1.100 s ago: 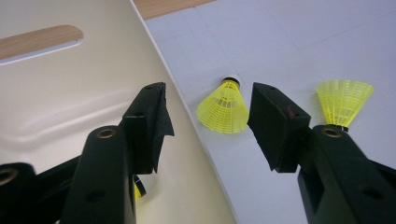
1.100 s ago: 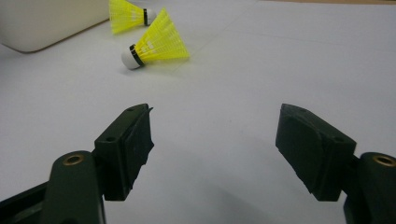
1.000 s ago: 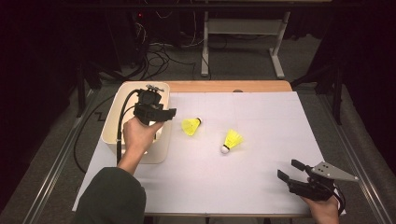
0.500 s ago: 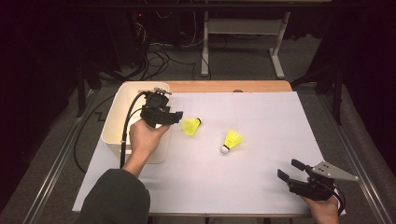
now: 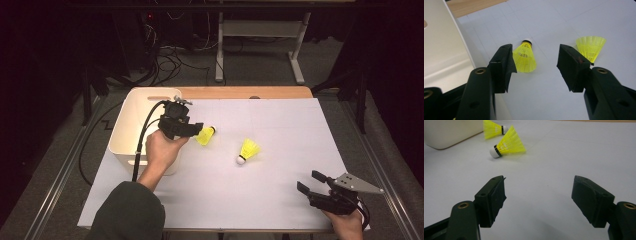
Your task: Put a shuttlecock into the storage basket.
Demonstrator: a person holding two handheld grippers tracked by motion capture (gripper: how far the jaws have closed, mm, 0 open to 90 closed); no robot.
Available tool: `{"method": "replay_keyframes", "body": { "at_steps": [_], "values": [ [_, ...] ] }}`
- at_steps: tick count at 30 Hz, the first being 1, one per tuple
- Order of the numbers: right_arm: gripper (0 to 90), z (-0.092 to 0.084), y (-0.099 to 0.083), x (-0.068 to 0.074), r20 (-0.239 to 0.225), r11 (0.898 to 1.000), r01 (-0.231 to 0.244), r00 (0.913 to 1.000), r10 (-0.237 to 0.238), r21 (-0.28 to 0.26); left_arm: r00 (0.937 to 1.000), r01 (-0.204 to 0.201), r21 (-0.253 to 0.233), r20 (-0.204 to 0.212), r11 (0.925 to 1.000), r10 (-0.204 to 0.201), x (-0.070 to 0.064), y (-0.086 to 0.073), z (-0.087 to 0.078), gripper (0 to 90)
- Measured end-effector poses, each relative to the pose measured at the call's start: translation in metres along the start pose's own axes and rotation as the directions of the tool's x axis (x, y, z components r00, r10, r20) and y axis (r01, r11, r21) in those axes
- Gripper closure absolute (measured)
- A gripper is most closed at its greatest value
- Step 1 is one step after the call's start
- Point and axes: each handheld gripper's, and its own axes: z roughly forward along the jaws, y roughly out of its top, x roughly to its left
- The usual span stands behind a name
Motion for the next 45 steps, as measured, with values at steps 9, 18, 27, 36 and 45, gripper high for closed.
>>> {"method": "replay_keyframes", "body": {
  "at_steps": [9, 18, 27, 36, 45],
  "values": [
    [27.4, 0.000, 0.000, -0.001, 0.001, 1.000, -0.002, 1.0000, 0.002, 0.001, 0.9998, 0.003, -0.016, 0.019, 0.9999, -0.002, -0.005, 0.000, 0.002, 45.5],
    [27.4, -0.001, -0.001, 0.000, 0.000, 1.000, 0.003, 1.0000, -0.003, -0.001, 0.9991, -0.017, -0.023, 0.037, 0.9996, 0.018, -0.016, -0.004, 0.011, 45.2],
    [27.4, 0.000, 0.000, 0.001, -0.002, 1.000, 0.003, 1.0000, -0.003, 0.001, 0.9985, -0.017, -0.015, 0.052, 0.9997, 0.018, -0.022, -0.008, 0.020, 45.0],
    [27.4, 0.000, 0.000, 0.002, -0.004, 1.000, 0.012, 0.9999, -0.012, 0.005, 0.9981, -0.013, -0.010, 0.060, 0.9999, 0.014, -0.029, -0.013, 0.027, 44.4],
    [27.4, 0.001, 0.000, 0.002, -0.005, 1.000, 0.011, 0.9999, -0.011, 0.006, 0.9984, -0.004, 0.005, 0.056, 1.0000, 0.004, -0.034, -0.016, 0.037, 44.1]
  ]
}}
